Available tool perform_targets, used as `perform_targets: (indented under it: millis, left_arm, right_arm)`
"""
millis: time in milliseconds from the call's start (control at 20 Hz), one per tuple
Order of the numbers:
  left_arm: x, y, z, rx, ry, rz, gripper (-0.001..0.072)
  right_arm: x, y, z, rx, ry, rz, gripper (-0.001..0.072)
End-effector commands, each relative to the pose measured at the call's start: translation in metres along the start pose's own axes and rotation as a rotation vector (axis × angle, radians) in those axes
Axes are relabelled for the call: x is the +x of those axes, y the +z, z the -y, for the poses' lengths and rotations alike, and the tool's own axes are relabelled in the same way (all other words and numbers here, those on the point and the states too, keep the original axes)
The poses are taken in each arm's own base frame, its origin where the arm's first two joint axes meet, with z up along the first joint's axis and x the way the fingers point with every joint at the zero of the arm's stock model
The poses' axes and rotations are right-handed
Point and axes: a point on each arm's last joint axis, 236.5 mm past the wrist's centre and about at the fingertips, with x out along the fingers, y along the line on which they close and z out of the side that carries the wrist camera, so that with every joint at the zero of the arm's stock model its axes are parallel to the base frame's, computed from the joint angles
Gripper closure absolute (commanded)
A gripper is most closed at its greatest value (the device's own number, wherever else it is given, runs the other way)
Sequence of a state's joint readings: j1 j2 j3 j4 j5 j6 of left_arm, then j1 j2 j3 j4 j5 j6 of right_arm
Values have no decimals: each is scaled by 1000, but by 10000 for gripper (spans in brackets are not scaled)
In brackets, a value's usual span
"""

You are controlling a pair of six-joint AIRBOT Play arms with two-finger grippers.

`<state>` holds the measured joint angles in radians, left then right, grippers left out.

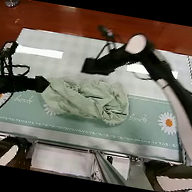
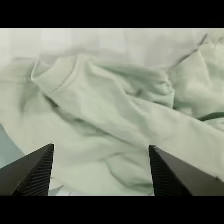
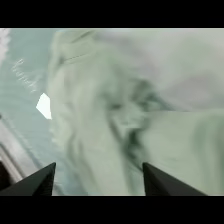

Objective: Fold the shirts.

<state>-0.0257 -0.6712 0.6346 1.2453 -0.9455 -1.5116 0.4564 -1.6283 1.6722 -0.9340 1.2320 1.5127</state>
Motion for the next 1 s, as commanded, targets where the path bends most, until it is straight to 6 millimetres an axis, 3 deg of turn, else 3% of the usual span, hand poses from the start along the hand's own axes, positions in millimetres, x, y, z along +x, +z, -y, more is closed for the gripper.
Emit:
perform_targets:
  millis: [0, 100, 200, 300, 450, 550, 700, 750, 800, 950]
  left_arm:
    - [0, -1, -51, -95, 122, -33, 9]
    - [12, -11, -70, -314, 63, -81, 9]
    - [33, -35, -67, -426, -63, -195, 9]
    - [53, -50, -60, -515, -156, -278, 10]
    - [78, -69, -53, -557, -202, -383, 9]
    - [94, -78, -51, -580, -205, -423, 9]
    - [113, -69, -41, -604, -220, -386, 28]
    - [115, -64, -37, -589, -232, -367, 259]
    - [115, -58, -28, -532, -270, -349, 671]
    - [110, -43, -11, -479, -338, -331, 690]
  right_arm:
    - [-122, -28, 119, 94, -317, -16, 90]
    - [-174, -60, 173, 224, -434, 32, 90]
    - [-187, -103, 206, 381, -435, 80, 90]
    - [-168, -156, 220, 502, -396, 71, 91]
    - [-119, -212, 213, 574, -304, 16, 91]
    - [-87, -232, 202, 605, -226, -9, 91]
    - [-59, -242, 195, 597, -214, -21, 91]
    - [-53, -241, 192, 588, -215, -31, 91]
    - [-45, -241, 188, 583, -210, -45, 91]
    - [-20, -242, 183, 610, -182, -83, 91]
